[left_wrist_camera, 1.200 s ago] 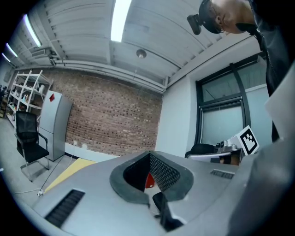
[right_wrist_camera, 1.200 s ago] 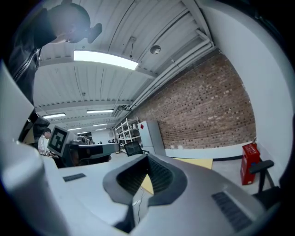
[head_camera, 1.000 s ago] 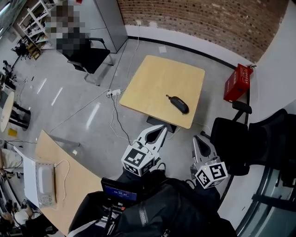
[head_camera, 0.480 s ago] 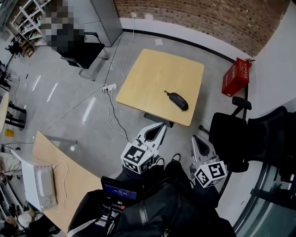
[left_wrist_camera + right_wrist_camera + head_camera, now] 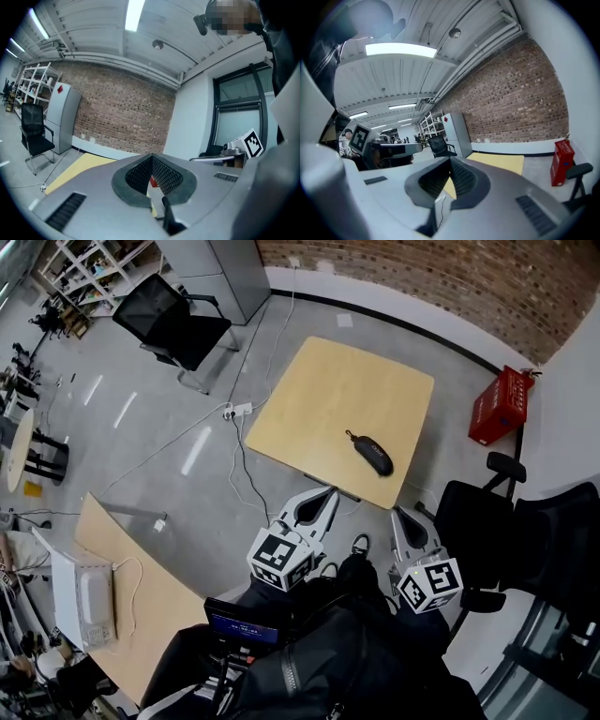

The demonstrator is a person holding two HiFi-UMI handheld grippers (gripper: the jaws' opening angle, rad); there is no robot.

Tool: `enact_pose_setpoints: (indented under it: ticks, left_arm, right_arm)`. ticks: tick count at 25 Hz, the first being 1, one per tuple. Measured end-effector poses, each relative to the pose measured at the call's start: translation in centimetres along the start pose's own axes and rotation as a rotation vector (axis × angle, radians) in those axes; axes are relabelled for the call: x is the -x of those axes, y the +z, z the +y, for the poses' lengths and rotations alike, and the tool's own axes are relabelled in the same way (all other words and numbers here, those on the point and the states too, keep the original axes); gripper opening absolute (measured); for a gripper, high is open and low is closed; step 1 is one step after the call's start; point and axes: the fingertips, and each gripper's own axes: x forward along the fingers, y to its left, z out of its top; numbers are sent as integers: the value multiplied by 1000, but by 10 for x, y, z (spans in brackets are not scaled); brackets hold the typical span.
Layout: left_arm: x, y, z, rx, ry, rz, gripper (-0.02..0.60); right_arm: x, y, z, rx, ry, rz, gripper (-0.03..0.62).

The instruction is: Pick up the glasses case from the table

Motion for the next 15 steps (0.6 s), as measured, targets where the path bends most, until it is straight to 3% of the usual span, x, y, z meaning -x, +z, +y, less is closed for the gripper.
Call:
enact_pose_setpoints:
  ticks: [15]
  left_arm:
    - [-123, -30, 21, 10, 82, 125, 0]
  right_arm:
    - [-61, -3, -132, -54, 68, 103, 5]
